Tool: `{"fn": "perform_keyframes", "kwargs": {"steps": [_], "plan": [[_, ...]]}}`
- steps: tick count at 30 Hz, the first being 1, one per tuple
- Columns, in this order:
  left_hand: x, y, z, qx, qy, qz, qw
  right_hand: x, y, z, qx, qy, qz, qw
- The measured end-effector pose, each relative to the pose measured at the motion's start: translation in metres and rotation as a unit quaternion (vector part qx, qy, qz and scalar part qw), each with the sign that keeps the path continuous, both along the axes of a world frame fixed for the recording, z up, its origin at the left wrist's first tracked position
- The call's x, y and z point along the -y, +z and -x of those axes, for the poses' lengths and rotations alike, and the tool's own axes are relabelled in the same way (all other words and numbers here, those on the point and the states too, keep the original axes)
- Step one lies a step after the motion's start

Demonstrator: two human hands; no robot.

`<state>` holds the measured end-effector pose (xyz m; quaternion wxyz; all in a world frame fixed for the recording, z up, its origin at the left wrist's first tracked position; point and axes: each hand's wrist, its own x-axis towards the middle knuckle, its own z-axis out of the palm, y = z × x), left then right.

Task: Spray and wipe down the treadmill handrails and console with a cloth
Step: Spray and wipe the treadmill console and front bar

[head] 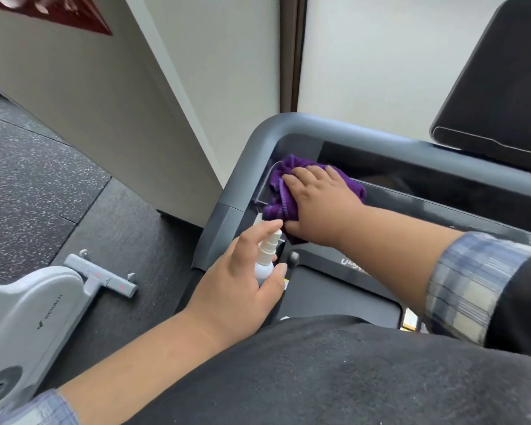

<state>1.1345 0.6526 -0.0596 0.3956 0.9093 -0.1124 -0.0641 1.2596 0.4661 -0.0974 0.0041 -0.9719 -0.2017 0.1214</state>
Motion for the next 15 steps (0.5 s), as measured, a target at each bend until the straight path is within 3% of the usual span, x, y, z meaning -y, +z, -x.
{"fn": "perform_keyframes", "kwargs": {"steps": [4, 12, 15], "plan": [[-0.002, -0.001, -0.001, 0.001, 0.001, 0.012, 1.0, 0.015, -0.003, 0.022, -0.014, -0.02, 0.014, 1.0], [-0.006, -0.002, -0.002, 0.002, -0.001, 0.002, 1.0, -0.033, -0.001, -0.019, -0.045, -0.018, 0.004, 0.999], [-0.002, 0.0, -0.003, 0.001, -0.004, 0.002, 1.0, -0.025, -0.001, -0.016, -0.016, -0.005, 0.003, 1.0]]}}
